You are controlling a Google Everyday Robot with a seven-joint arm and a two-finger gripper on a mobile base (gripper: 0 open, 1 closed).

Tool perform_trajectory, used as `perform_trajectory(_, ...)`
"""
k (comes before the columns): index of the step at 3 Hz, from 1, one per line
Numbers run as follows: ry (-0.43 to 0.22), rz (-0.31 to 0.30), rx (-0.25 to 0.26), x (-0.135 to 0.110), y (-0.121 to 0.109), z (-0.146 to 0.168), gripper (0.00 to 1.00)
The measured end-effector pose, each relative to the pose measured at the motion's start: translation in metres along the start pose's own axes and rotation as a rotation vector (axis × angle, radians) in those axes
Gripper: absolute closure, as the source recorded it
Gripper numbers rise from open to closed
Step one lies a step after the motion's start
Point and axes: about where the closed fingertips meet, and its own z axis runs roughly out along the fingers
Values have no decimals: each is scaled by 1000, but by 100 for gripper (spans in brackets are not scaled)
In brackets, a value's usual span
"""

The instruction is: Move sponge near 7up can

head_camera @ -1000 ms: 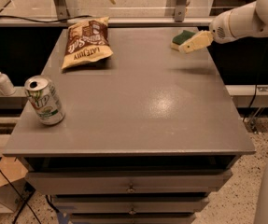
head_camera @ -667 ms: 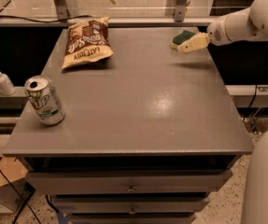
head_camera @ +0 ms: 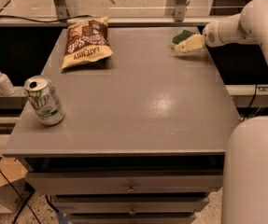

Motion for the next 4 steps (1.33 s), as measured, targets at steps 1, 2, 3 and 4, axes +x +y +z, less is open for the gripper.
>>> perform_trajectory(1, 8, -6, -13, 1, 1, 13, 0)
perform_trajectory(2, 19, -28, -45, 2, 8, 20, 18)
perform_trajectory(3, 16, -40, -60, 0, 11, 21, 41)
perform_trajectory(4, -1, -68, -74, -14, 19, 17, 64)
